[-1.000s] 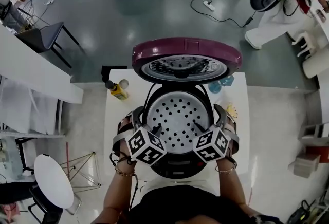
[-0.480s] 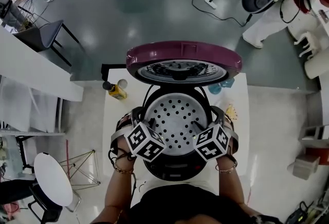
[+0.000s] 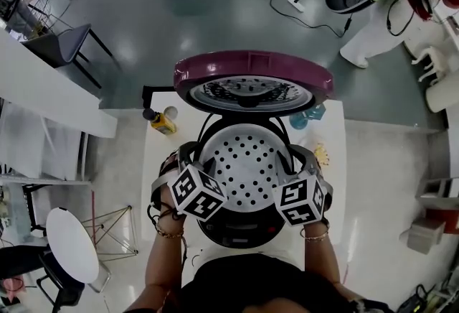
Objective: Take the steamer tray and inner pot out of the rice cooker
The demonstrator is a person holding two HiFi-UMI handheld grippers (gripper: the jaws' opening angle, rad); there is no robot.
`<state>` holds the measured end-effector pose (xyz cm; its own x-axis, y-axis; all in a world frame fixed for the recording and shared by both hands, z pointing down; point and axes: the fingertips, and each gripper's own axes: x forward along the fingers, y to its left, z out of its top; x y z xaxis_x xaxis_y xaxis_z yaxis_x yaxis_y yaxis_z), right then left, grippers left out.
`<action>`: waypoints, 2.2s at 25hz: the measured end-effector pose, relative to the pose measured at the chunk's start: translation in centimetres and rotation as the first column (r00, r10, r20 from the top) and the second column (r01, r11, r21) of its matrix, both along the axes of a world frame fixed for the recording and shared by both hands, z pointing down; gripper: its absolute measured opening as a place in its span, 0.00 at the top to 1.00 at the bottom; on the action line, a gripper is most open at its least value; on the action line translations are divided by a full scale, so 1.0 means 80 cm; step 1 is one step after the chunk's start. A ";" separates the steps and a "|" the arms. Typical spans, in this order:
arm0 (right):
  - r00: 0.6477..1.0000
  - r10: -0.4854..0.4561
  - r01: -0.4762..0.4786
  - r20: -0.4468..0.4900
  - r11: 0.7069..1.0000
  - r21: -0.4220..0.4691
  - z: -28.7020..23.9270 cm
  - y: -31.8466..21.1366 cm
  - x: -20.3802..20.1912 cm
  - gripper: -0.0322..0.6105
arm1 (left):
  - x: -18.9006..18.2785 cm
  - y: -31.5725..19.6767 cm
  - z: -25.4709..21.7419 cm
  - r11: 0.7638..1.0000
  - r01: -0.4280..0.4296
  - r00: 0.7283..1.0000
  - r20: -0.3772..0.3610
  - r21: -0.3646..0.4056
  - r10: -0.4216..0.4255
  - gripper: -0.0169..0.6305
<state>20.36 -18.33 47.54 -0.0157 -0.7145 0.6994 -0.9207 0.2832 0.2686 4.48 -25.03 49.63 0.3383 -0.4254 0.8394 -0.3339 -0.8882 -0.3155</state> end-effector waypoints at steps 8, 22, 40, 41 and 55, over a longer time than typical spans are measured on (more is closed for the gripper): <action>0.988 0.075 -0.092 0.138 0.988 0.121 -0.030 0.006 0.010 0.84 | 0.003 0.008 -0.005 1.000 0.024 0.999 -0.030 0.001 -0.024 0.65; 0.983 -0.082 -0.034 0.165 0.797 0.603 -0.140 0.020 -0.018 0.88 | 0.003 0.021 -0.018 0.993 0.077 0.982 -0.164 -0.090 -0.091 0.75; 0.919 0.023 -0.278 0.394 0.748 0.603 -0.171 0.125 0.002 0.89 | 0.007 0.088 -0.148 0.998 0.060 0.861 -0.507 0.024 -0.039 0.91; 0.917 0.028 -0.286 0.398 0.742 0.606 -0.173 0.134 0.005 0.89 | 0.012 0.094 -0.151 0.998 0.051 0.861 -0.507 0.035 -0.026 0.91; 0.906 0.104 -0.340 0.410 0.755 0.561 -0.180 0.298 0.137 0.89 | 0.146 0.258 -0.162 0.998 -0.050 0.868 -0.493 0.044 0.065 0.90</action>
